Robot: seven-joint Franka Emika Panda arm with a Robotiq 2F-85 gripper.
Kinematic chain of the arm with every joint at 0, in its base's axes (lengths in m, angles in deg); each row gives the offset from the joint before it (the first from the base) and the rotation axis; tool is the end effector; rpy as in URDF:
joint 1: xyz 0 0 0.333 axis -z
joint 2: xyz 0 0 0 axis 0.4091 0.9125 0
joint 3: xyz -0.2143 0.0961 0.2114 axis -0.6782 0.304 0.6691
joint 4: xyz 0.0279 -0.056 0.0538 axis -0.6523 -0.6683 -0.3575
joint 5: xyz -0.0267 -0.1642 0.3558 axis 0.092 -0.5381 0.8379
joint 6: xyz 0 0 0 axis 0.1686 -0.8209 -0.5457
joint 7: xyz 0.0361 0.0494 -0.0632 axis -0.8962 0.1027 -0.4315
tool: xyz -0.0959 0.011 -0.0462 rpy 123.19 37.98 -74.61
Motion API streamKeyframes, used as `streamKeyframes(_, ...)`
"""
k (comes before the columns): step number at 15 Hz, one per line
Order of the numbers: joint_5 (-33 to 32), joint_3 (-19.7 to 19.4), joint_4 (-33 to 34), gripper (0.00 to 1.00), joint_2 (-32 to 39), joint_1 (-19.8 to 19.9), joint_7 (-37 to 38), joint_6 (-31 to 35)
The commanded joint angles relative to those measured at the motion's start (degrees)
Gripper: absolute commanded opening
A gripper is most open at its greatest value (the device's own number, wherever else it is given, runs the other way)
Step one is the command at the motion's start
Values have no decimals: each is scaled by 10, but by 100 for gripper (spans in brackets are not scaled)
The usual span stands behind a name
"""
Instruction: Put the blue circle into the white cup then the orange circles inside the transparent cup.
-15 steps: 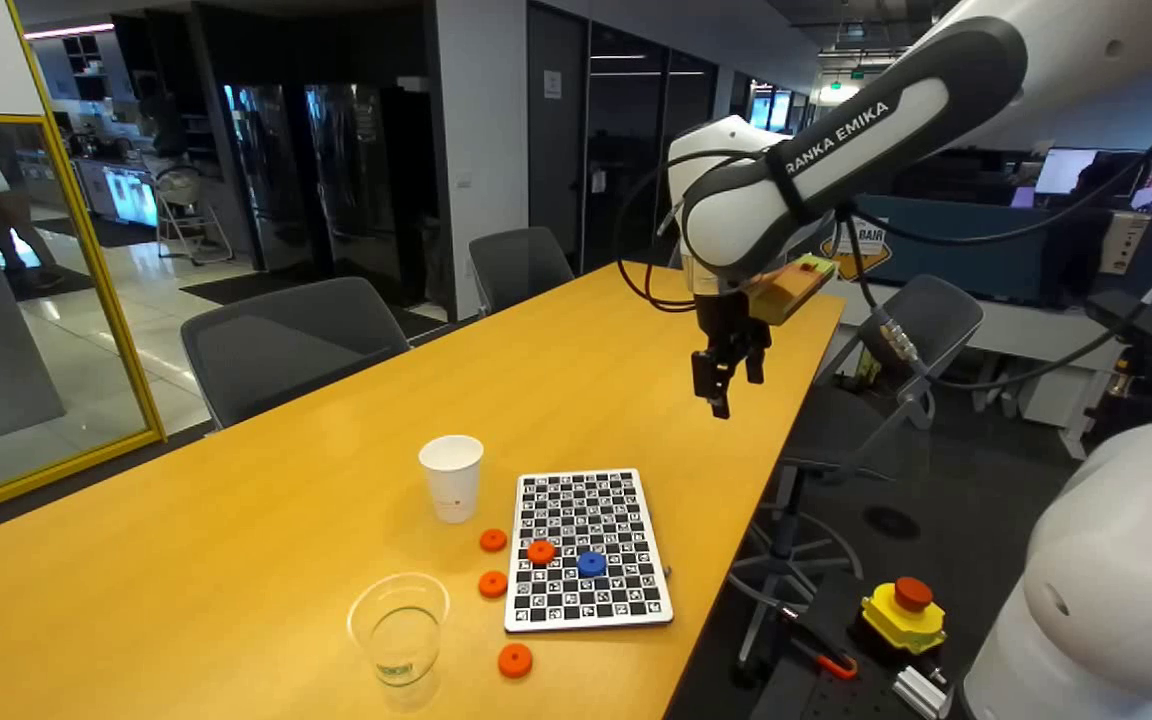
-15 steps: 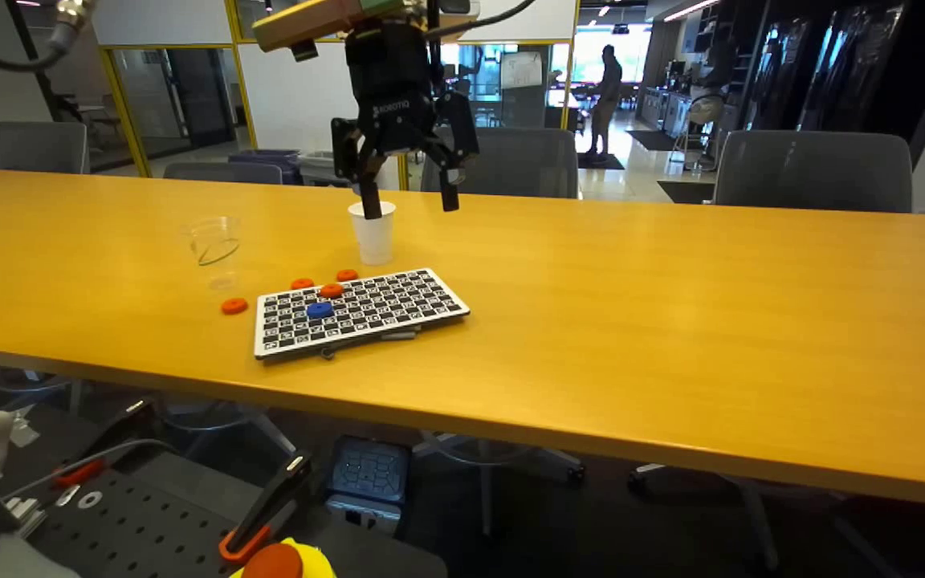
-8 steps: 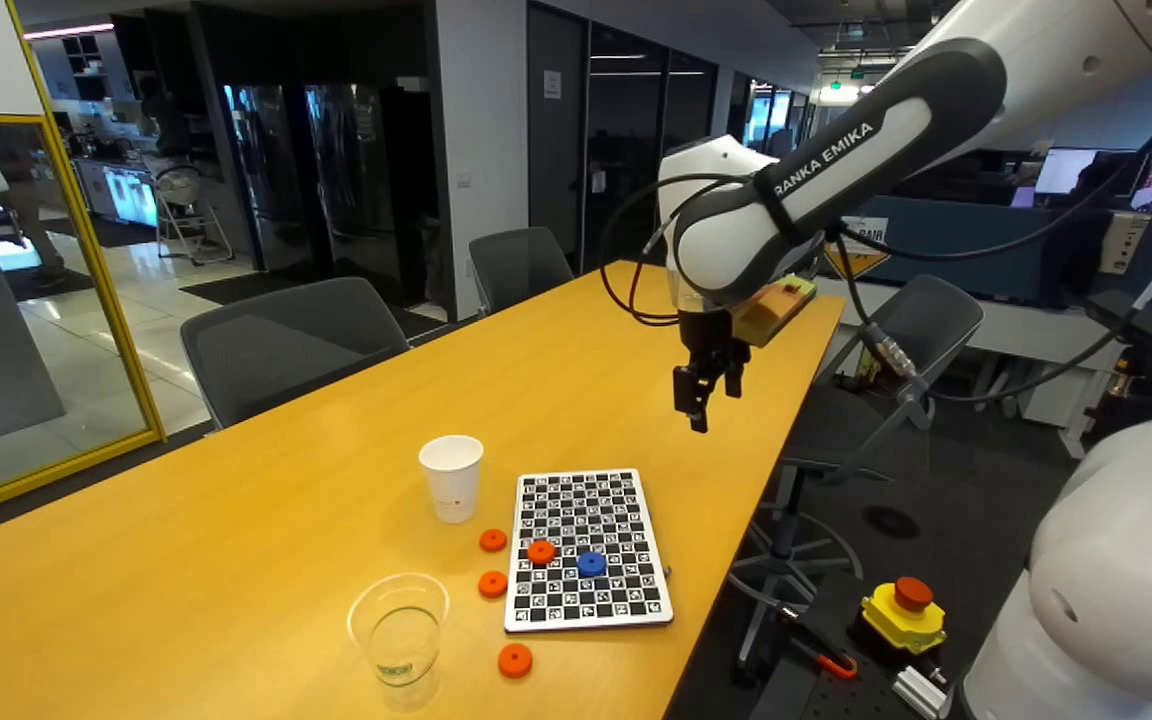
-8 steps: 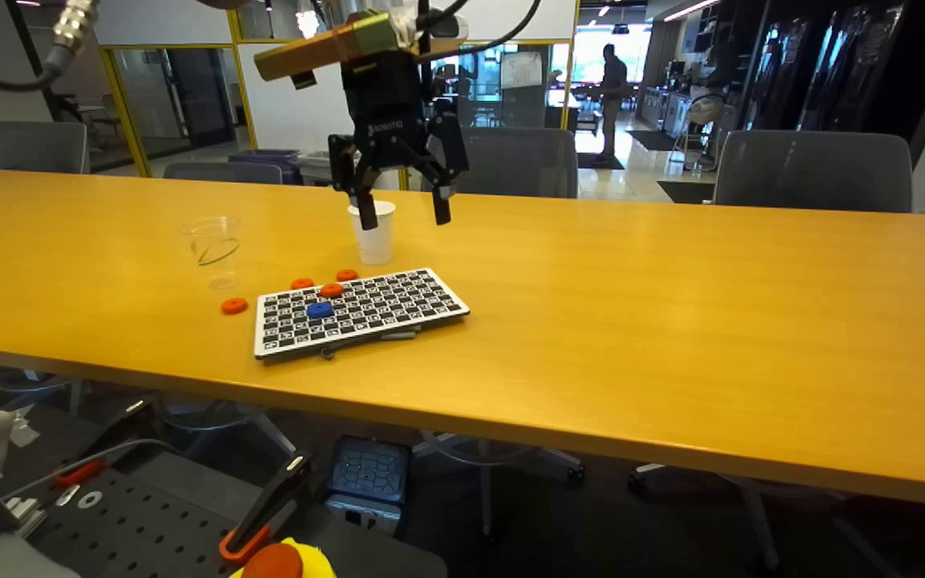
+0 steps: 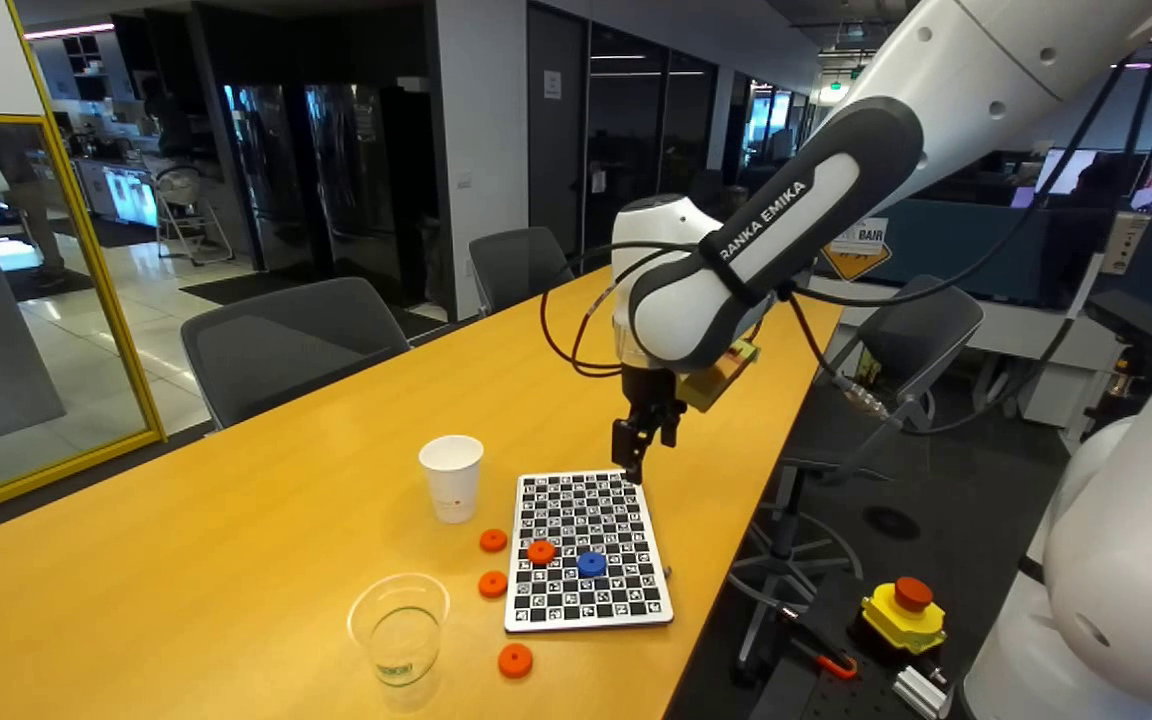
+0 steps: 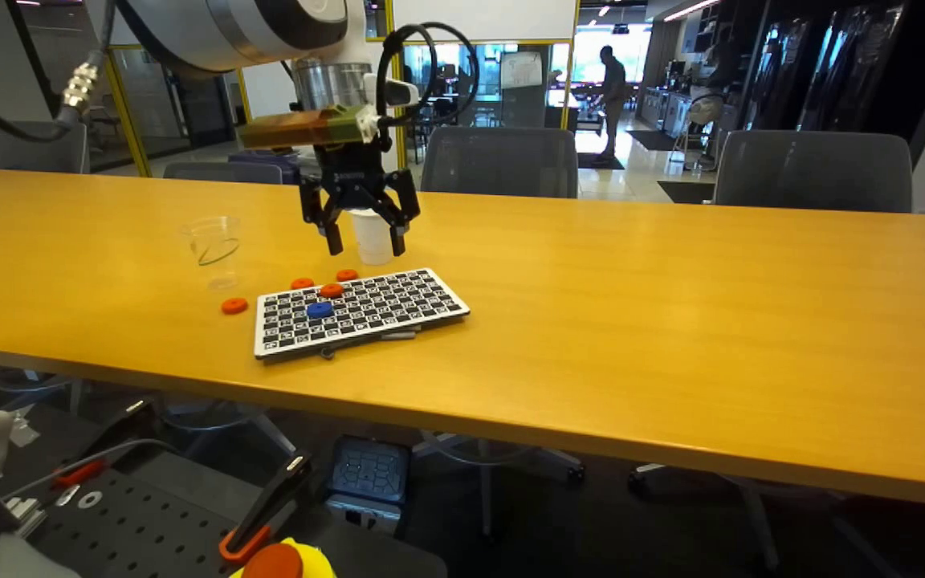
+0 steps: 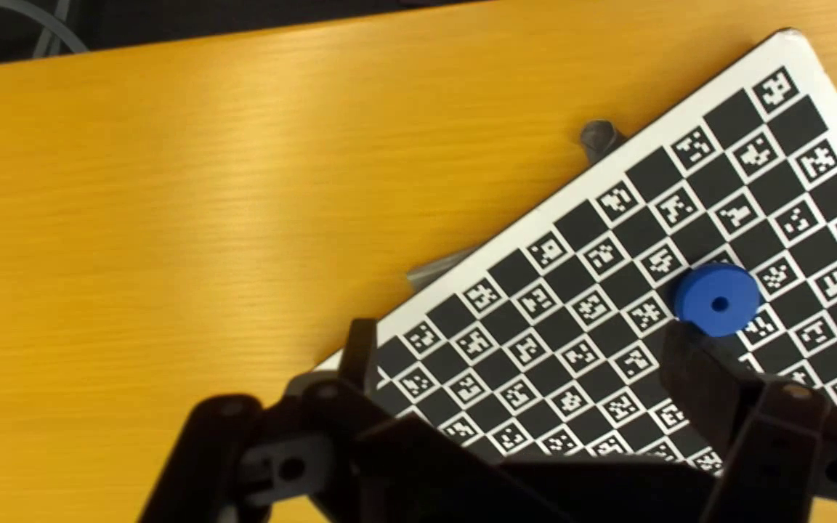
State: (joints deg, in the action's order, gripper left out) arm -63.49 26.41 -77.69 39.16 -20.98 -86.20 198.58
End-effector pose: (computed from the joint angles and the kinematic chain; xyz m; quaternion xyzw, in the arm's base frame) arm 0.4305 -0.0422 0.3125 0.9961 0.0538 -0.0110 0.0697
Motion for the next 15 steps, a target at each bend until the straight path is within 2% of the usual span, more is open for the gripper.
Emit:
streamKeyframes(1,24,14,8,100,42,-19,0,63)
streamKeyframes(6,50,27,15,100,86,-33,-12,106)
streamKeyframes(15,139,48,13,100,128,-46,-64,138)
